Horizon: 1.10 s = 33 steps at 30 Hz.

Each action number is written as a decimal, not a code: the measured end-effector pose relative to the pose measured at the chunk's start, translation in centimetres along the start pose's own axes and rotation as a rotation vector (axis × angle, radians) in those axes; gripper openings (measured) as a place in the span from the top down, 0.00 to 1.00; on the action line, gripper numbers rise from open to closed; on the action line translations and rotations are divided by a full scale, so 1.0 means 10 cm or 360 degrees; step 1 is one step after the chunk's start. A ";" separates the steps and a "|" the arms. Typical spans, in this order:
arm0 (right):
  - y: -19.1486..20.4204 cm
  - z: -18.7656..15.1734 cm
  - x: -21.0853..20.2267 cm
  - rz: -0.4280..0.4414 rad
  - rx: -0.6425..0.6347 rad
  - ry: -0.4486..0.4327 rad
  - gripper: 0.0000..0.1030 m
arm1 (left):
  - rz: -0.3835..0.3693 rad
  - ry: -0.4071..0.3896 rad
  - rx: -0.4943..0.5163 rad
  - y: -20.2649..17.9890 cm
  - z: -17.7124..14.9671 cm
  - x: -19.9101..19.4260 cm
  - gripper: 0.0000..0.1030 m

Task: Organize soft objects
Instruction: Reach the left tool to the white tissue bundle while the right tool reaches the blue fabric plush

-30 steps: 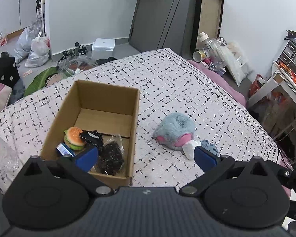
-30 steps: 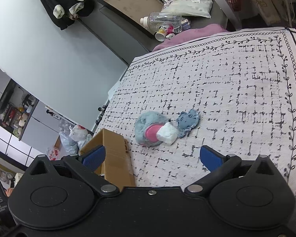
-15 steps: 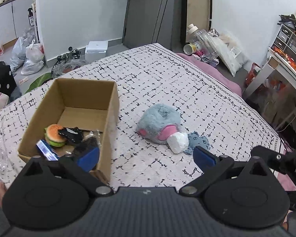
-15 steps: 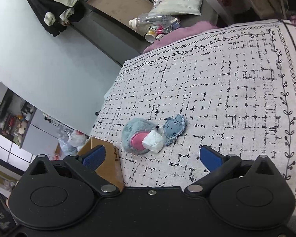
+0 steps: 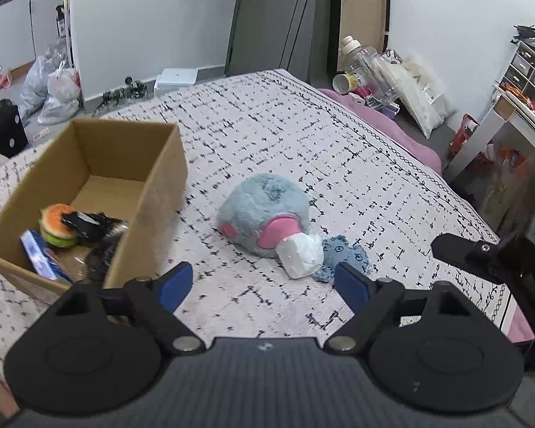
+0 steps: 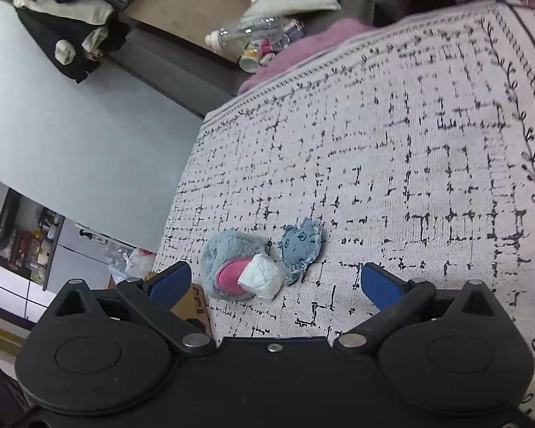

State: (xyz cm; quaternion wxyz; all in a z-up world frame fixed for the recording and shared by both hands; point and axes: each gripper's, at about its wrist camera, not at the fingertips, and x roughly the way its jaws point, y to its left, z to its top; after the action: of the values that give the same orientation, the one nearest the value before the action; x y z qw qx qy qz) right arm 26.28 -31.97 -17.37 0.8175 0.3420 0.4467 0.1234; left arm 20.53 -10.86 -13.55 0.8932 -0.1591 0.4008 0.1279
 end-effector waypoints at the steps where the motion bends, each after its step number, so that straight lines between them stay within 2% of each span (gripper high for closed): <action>1: -0.02 0.01 0.03 0.0007 0.0009 0.0013 0.02 | -0.0003 0.0010 -0.0013 -0.02 -0.01 0.05 0.20; 6: -0.13 0.07 0.19 0.0035 0.0077 0.0067 0.10 | -0.0025 0.0030 -0.0060 -0.10 -0.02 0.26 0.27; 13: -0.35 0.14 0.43 0.0072 0.0211 0.0152 0.31 | -0.0036 0.0054 -0.0073 -0.23 -0.01 0.56 0.29; 17: -0.42 0.17 0.58 0.0087 0.0251 0.0211 0.39 | -0.0047 0.0051 -0.0102 -0.24 0.02 0.69 0.30; 22: -0.47 0.18 0.76 0.0079 0.0260 0.0280 0.42 | -0.0041 0.0041 -0.0137 -0.22 0.06 0.84 0.32; 29: -0.56 0.23 0.94 0.0112 0.0315 0.0312 0.42 | -0.0062 0.0125 -0.0186 -0.23 0.02 1.06 0.36; 33: -0.56 0.24 1.01 0.0132 0.0319 0.0310 0.43 | -0.0069 0.0154 -0.0192 -0.24 0.01 1.16 0.49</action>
State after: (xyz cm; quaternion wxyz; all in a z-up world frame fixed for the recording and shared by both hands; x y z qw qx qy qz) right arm 33.41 -32.06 -26.75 0.7261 0.4264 0.5196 0.1444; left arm 28.93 -11.90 -21.82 0.8641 -0.2274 0.4315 0.1245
